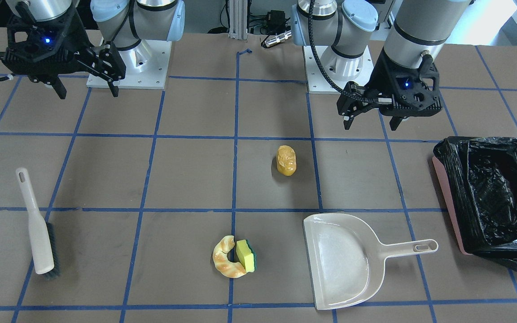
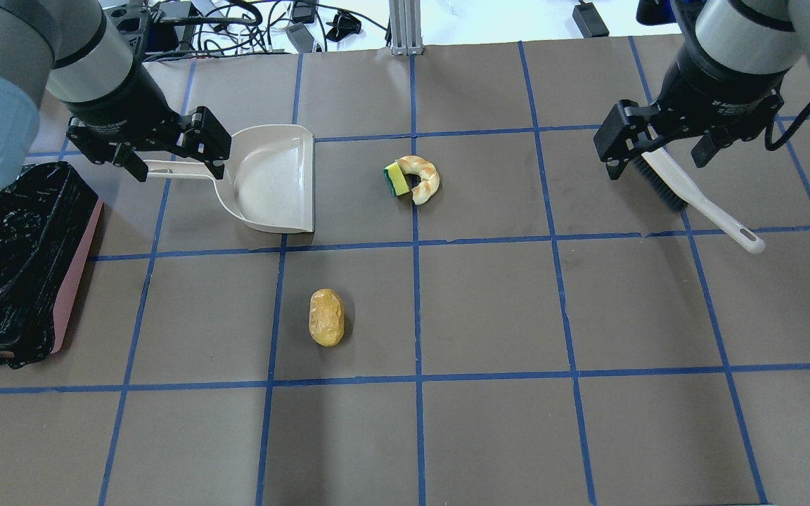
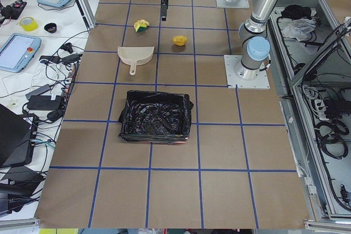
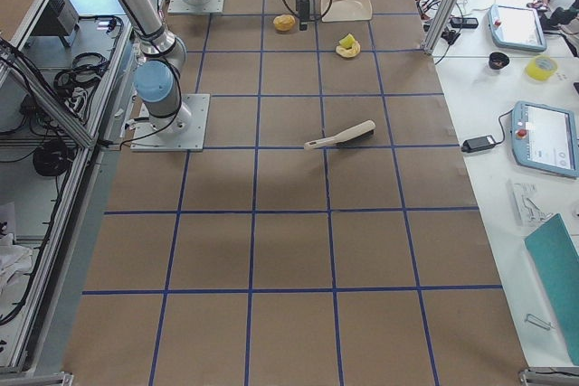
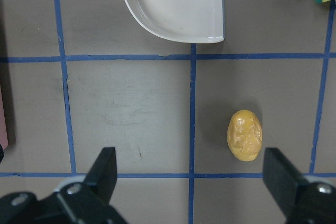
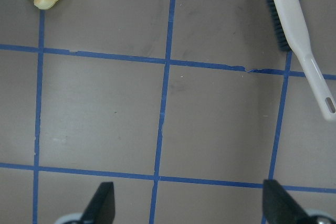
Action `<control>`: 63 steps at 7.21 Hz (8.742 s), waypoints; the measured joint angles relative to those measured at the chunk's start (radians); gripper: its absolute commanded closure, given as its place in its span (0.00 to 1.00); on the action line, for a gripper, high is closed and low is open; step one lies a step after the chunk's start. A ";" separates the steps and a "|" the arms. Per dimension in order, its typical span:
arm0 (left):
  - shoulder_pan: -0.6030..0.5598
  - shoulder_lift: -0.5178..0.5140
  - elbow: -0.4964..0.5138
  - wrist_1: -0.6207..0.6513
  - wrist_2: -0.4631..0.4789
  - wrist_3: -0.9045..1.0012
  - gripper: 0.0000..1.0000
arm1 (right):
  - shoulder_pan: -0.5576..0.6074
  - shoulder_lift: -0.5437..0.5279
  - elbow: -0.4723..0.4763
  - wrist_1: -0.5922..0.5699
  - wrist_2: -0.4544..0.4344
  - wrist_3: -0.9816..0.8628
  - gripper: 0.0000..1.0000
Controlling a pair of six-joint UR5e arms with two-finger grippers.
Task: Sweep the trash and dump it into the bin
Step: 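Grasp the white dustpan handle with left gripper while right grasps the brush, then lift the dustpan with the left gripper while the right gripper lifts the brush, then move the brush with the right gripper toward the bread roll and sponge, then sweep the bread roll and sponge into the dustpan with the brush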
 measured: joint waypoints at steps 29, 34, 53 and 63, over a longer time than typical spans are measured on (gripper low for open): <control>0.256 -0.562 0.086 0.452 -0.044 -1.314 0.80 | -0.392 0.409 0.275 -0.582 -0.157 -0.829 0.79; 0.253 -0.540 0.079 0.453 -0.064 -1.345 1.00 | -0.388 0.379 0.269 -0.562 -0.164 -0.770 0.92; 0.011 -0.615 0.144 0.541 0.278 -1.482 1.00 | 0.305 0.437 0.152 -0.378 0.120 0.522 1.00; -0.017 -0.639 0.178 0.543 0.314 -1.510 1.00 | 0.474 0.596 -0.029 -0.386 0.415 0.537 1.00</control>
